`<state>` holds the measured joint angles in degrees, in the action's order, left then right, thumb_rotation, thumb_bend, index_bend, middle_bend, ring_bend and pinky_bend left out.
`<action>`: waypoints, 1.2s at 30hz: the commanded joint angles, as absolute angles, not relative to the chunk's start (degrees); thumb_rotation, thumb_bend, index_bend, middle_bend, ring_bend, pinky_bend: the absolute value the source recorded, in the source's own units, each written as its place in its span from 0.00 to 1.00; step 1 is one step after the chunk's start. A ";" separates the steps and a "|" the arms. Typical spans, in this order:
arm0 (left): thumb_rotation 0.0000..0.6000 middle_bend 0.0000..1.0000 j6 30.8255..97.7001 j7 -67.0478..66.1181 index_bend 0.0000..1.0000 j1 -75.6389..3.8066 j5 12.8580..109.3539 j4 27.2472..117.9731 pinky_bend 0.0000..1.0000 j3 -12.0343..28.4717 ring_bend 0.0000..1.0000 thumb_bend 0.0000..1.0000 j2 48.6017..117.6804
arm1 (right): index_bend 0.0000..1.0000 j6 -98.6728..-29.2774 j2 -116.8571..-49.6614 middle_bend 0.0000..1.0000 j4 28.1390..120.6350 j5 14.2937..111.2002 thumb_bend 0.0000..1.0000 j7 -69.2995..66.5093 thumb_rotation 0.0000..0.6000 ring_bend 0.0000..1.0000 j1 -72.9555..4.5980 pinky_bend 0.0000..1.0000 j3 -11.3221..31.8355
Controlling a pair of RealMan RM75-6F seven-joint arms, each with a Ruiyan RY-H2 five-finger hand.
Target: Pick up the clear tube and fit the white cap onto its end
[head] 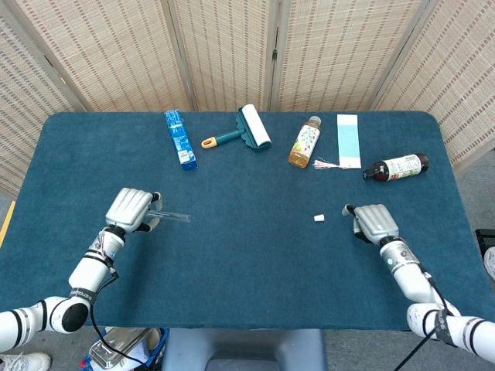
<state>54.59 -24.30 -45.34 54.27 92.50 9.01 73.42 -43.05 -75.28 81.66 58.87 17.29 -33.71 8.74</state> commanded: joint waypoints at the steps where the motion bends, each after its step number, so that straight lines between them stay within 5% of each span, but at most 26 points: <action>1: 1.00 1.00 54.63 -24.54 0.61 -45.36 54.17 92.91 1.00 8.87 1.00 0.39 73.28 | 0.29 -41.35 -77.35 1.00 79.23 57.48 1.00 17.34 1.00 1.00 -35.21 1.00 8.40; 17: 1.00 1.00 54.41 -25.12 0.61 -45.72 53.44 92.95 1.00 8.37 1.00 0.39 73.69 | 0.29 -38.61 -84.13 1.00 72.82 58.23 1.00 14.50 1.00 1.00 -39.40 1.00 7.57; 36: 1.00 1.00 54.18 -24.49 0.61 -45.45 53.57 92.09 1.00 7.72 1.00 0.39 74.04 | 0.29 -44.90 -80.85 1.00 81.47 62.04 1.00 16.80 1.00 1.00 -39.92 1.00 6.79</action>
